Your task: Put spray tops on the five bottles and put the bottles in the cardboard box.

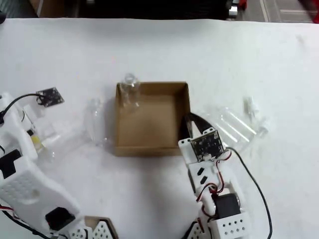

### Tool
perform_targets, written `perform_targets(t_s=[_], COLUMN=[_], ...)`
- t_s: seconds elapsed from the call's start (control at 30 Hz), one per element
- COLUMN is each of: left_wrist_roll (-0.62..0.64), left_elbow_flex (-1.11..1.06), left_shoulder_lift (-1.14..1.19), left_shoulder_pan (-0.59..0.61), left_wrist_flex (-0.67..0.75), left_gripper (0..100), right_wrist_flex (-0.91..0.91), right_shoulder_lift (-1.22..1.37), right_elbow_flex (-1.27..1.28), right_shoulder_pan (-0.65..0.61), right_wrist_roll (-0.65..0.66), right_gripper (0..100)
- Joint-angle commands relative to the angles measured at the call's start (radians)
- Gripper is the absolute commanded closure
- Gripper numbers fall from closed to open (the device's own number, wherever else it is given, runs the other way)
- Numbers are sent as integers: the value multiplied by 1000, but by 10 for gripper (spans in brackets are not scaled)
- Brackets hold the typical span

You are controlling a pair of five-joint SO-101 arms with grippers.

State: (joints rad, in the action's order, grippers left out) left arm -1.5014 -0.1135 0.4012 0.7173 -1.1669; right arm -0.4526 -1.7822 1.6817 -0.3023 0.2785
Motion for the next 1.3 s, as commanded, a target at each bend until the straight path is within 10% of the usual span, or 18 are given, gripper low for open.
perform_targets(t_s=[0.0, 0.33, 0.57, 0.97, 1.27], left_wrist_roll=[-6, 11, 299, 1178, 1493], left_elbow_flex=[15, 327, 595, 884, 522], left_shoulder_lift=[-21, -237, -452, -665, -671], left_shoulder_pan=[-15, -90, -223, -791, -938], left_wrist_flex=[3, -446, -539, -358, 46], left_gripper=[975, 978, 978, 977, 976], right_wrist_flex=[-10, -10, -10, -10, 19], right_shoulder_lift=[-1, -1, -1, -1, -1], right_elbow_flex=[9, 9, 9, 9, 9], right_shoulder_pan=[-4, -8, -5, -2, 117], right_wrist_roll=[11, 11, 11, 11, 3], right_gripper=[978, 978, 978, 978, 978])
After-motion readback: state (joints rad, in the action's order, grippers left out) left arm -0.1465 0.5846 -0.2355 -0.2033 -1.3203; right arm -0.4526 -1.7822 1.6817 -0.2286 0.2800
